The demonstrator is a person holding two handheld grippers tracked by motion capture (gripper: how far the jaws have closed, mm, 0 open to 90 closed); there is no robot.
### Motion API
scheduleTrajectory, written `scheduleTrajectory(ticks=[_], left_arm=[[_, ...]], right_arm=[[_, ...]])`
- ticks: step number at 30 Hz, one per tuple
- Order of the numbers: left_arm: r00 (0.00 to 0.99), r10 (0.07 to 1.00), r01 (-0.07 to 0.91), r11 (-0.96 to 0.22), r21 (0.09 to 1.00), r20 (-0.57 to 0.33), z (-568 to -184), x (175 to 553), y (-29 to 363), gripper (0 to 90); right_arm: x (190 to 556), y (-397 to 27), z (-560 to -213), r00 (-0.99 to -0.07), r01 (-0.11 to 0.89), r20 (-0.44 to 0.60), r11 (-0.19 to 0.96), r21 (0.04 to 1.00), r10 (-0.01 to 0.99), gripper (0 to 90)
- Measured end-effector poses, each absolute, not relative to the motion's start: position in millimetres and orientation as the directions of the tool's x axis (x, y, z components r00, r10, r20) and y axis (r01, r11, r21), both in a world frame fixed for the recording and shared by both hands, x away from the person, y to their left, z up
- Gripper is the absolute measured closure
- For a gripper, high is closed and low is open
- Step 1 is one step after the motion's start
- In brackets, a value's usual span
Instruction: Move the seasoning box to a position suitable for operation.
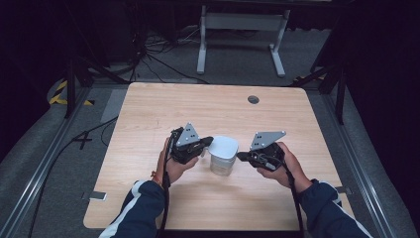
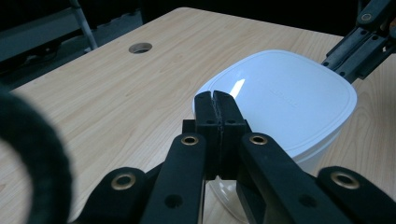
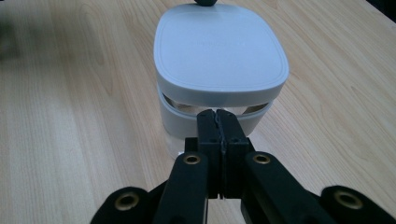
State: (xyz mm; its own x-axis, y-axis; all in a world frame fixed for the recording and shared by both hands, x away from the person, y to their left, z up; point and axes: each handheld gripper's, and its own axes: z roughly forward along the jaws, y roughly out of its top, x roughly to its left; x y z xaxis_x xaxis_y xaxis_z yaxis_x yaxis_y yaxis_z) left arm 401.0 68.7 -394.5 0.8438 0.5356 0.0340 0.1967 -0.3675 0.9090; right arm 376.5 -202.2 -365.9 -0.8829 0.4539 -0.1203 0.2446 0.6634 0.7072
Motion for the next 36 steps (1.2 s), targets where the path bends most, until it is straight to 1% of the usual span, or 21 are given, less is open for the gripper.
scheduleTrajectory(ticks=[3, 8, 14, 17, 20, 22, 24, 32, 36], left_arm=[[0.845, 0.534, 0.193, -0.370, 0.909, 0.038, -394.5, 401.2, 68.9, 90.0], [0.844, 0.535, 0.195, -0.363, 0.911, 0.032, -395.4, 402.2, 69.7, 90.0], [0.836, 0.546, 0.181, -0.373, 0.910, 0.057, -396.4, 402.7, 70.7, 90.0], [0.834, 0.551, 0.198, -0.370, 0.908, 0.043, -397.2, 402.0, 71.1, 90.0], [0.832, 0.553, 0.193, -0.375, 0.907, 0.051, -398.0, 402.4, 72.5, 90.0], [0.831, 0.553, 0.187, -0.384, 0.904, 0.063, -398.6, 402.4, 73.7, 90.0], [0.828, 0.559, 0.199, -0.380, 0.903, 0.053, -400.1, 401.6, 74.2, 89.9], [0.826, 0.559, 0.186, -0.405, 0.895, 0.081, -401.0, 400.7, 75.7, 89.7], [0.825, 0.559, 0.183, -0.410, 0.893, 0.087, -400.4, 399.7, 77.3, 89.6]], right_arm=[[377.5, -199.0, -368.7, -0.885, 0.247, -0.123, 0.677, 0.693, 0.450, 90.0], [377.7, -196.6, -367.4, -0.884, 0.243, -0.119, 0.661, 0.710, 0.453, 90.0], [376.0, -190.9, -360.2, -0.888, 0.217, -0.132, 0.653, 0.726, 0.441, 90.0], [375.5, -186.9, -356.5, -0.890, 0.203, -0.141, 0.653, 0.730, 0.434, 90.0], [375.9, -183.3, -353.9, -0.890, 0.193, -0.145, 0.646, 0.739, 0.432, 90.0], [376.1, -180.8, -352.4, -0.888, 0.179, -0.160, 0.645, 0.743, 0.432, 90.0], [376.2, -178.0, -351.5, -0.882, 0.165, -0.180, 0.644, 0.747, 0.435, 90.0], [379.0, -170.8, -344.3, -0.881, 0.146, -0.174, 0.604, 0.784, 0.440, 90.0], [380.1, -166.5, -344.0, -0.883, 0.135, -0.179, 0.601, 0.787, 0.433, 90.0]])
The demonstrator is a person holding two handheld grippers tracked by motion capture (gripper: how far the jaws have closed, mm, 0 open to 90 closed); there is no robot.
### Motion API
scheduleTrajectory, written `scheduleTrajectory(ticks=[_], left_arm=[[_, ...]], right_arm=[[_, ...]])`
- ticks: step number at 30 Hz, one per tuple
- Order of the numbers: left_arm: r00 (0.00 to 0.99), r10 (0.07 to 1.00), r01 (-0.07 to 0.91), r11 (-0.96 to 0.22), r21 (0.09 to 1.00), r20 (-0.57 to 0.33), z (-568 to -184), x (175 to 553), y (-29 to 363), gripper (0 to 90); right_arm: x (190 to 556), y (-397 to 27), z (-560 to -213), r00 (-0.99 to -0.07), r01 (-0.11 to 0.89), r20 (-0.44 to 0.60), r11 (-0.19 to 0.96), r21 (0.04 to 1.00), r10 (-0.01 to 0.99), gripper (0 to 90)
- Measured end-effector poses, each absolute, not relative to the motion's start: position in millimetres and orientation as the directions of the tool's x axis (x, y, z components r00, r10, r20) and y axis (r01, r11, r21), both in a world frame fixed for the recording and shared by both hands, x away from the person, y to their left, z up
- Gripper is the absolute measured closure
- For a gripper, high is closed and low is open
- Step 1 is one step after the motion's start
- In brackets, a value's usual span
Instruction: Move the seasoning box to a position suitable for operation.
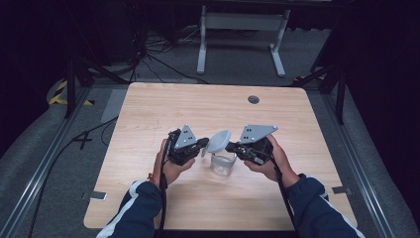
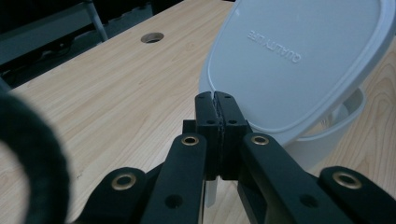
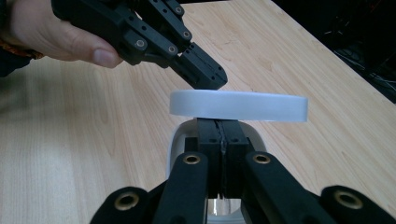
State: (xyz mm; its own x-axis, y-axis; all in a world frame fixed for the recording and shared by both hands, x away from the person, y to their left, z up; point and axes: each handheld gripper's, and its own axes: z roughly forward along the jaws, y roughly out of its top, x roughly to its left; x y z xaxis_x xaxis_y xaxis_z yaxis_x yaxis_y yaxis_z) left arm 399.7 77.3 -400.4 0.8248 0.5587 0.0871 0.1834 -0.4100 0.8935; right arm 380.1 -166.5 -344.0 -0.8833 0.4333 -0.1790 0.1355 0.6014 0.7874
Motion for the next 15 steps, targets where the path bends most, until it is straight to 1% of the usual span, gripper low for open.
scheduleTrajectory(ticks=[5, 7, 9, 15], left_arm=[[0.821, 0.565, 0.195, -0.410, 0.891, 0.080, -401.1, 399.0, 79.0, 88.5], [0.819, 0.565, 0.183, -0.420, 0.889, 0.098, -400.8, 399.7, 80.3, 88.3], [0.819, 0.567, 0.190, -0.413, 0.891, 0.087, -401.1, 398.5, 80.9, 88.2], [0.820, 0.564, 0.190, -0.423, 0.886, 0.093, -403.0, 396.1, 84.1, 87.1]], right_arm=[[382.3, -160.1, -341.3, -0.882, 0.127, -0.180, 0.587, 0.799, 0.435, 90.0], [383.2, -157.1, -339.8, -0.882, 0.123, -0.181, 0.585, 0.802, 0.435, 90.0], [384.1, -154.2, -338.6, -0.880, 0.119, -0.189, 0.588, 0.800, 0.435, 90.0], [388.0, -146.6, -340.3, -0.880, 0.118, -0.192, 0.592, 0.797, 0.435, 90.0]])
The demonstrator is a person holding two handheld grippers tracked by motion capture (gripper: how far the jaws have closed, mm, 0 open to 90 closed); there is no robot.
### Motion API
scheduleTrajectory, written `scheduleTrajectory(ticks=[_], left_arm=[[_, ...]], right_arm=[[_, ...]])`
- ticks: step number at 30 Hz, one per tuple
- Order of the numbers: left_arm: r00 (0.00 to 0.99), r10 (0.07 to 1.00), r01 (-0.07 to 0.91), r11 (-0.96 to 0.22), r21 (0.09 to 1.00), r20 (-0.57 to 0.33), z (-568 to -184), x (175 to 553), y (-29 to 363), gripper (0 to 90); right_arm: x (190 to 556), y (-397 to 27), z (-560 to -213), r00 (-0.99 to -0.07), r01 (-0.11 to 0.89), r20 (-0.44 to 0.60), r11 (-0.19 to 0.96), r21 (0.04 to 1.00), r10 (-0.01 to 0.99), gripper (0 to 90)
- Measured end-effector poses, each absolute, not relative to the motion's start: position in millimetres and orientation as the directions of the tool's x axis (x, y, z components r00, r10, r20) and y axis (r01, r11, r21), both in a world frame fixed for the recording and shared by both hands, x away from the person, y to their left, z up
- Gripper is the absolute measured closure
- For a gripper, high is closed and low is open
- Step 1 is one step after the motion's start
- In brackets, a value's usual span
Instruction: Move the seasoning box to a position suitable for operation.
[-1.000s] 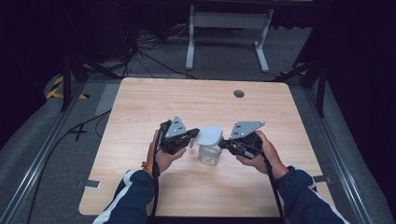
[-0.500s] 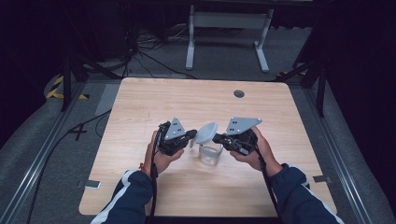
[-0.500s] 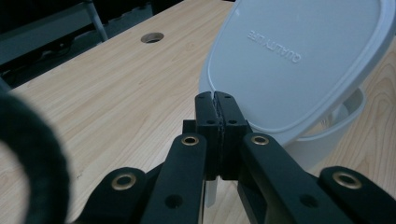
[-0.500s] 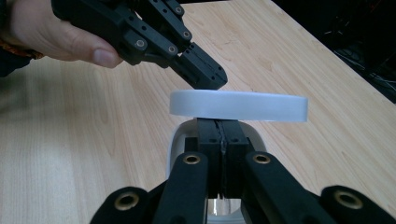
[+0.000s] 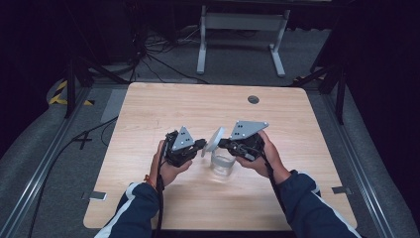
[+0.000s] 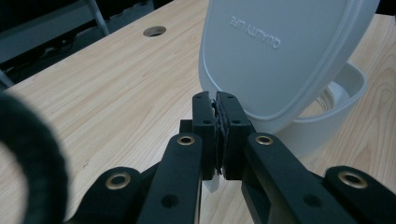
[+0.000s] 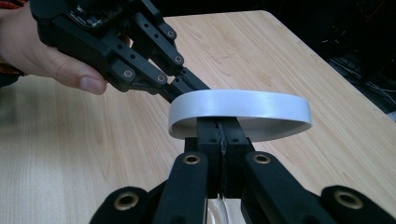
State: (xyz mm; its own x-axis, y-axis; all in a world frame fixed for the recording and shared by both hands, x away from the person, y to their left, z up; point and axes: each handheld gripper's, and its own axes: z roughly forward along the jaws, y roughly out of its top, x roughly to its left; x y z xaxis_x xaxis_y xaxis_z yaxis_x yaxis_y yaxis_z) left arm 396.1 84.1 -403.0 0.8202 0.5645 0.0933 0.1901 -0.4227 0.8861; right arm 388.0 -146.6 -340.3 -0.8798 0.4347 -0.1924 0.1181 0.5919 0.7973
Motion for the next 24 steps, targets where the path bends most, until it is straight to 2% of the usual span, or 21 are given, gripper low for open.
scheduleTrajectory(ticks=[24], left_arm=[[0.798, 0.595, 0.235, -0.448, 0.863, 0.092, -409.9, 386.5, 97.5, 84.3]], right_arm=[[395.2, -137.2, -341.4, -0.892, 0.110, -0.181, 0.589, 0.801, 0.413, 89.8]])
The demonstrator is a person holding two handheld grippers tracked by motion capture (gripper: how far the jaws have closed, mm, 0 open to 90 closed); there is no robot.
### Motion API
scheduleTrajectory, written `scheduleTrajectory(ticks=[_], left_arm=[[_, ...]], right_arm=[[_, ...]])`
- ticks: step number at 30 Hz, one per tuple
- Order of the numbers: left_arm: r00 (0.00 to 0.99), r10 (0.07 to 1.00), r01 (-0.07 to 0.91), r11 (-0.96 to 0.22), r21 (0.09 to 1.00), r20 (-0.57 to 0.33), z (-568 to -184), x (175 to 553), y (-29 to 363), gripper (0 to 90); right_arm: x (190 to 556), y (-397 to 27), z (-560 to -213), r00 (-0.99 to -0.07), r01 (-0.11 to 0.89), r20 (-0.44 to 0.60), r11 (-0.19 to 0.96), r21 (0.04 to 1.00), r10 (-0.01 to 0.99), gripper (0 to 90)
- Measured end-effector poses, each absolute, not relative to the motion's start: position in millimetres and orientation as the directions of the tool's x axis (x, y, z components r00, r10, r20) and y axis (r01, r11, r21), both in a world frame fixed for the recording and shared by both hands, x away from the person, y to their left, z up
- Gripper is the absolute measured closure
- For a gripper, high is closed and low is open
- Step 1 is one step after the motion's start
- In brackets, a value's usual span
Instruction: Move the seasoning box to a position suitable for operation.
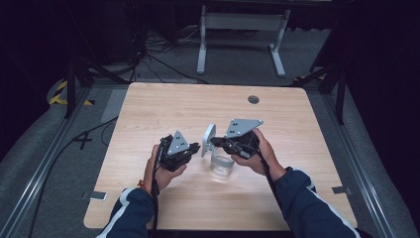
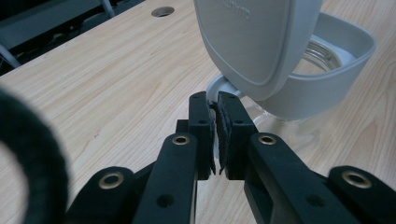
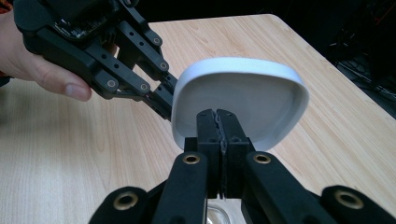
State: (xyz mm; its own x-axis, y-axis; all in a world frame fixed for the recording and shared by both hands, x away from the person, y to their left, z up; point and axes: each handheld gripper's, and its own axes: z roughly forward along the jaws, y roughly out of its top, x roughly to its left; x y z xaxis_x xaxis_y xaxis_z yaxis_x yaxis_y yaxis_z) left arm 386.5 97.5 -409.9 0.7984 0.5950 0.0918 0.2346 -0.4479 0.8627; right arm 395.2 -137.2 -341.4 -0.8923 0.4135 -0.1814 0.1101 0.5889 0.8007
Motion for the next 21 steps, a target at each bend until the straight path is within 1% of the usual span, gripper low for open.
scheduleTrajectory(ticks=[1, 2, 4, 9, 10, 12, 15, 17, 19, 21], left_arm=[[0.800, 0.591, 0.228, -0.460, 0.858, 0.104, -409.6, 387.0, 98.2, 84.1], [0.799, 0.593, 0.233, -0.455, 0.859, 0.098, -410.2, 386.8, 98.1, 83.9], [0.800, 0.589, 0.228, -0.471, 0.852, 0.111, -410.0, 387.3, 99.8, 82.9], [0.804, 0.585, 0.245, -0.485, 0.840, 0.104, -411.9, 386.7, 104.8, 82.7], [0.805, 0.581, 0.240, -0.507, 0.828, 0.121, -412.6, 386.0, 106.1, 81.6], [0.807, 0.576, 0.245, -0.525, 0.815, 0.129, -414.0, 384.5, 107.9, 79.4], [0.804, 0.578, 0.249, -0.541, 0.803, 0.140, -416.6, 382.1, 111.5, 77.2], [0.800, 0.581, 0.250, -0.550, 0.797, 0.151, -418.0, 380.0, 114.5, 74.1], [0.805, 0.574, 0.256, -0.565, 0.785, 0.151, -418.6, 378.5, 117.9, 71.4], [0.801, 0.575, 0.254, -0.581, 0.773, 0.169, -420.3, 377.2, 121.2, 68.8]], right_arm=[[395.1, -139.0, -341.0, -0.891, 0.109, -0.184, 0.588, 0.801, 0.416, 89.6], [395.1, -140.3, -340.8, -0.890, 0.110, -0.182, 0.586, 0.803, 0.418, 89.3], [395.0, -144.3, -340.4, -0.888, 0.118, -0.180, 0.587, 0.801, 0.424, 87.0], [393.4, -154.3, -341.4, -0.885, 0.131, -0.177, 0.594, 0.794, 0.431, 82.4], [393.3, -156.2, -341.8, -0.883, 0.132, -0.180, 0.597, 0.791, 0.434, 81.8], [392.5, -159.9, -342.8, -0.882, 0.139, -0.179, 0.603, 0.785, 0.436, 79.7], [391.0, -165.2, -343.9, -0.879, 0.140, -0.189, 0.617, 0.774, 0.437, 73.9], [389.0, -169.8, -343.2, -0.877, 0.138, -0.196, 0.621, 0.771, 0.438, 68.3], [386.8, -174.4, -342.3, -0.869, 0.142, -0.204, 0.623, 0.769, 0.450, 64.3], [384.9, -179.9, -341.4, -0.865, 0.146, -0.211, 0.630, 0.763, 0.455, 60.1]])
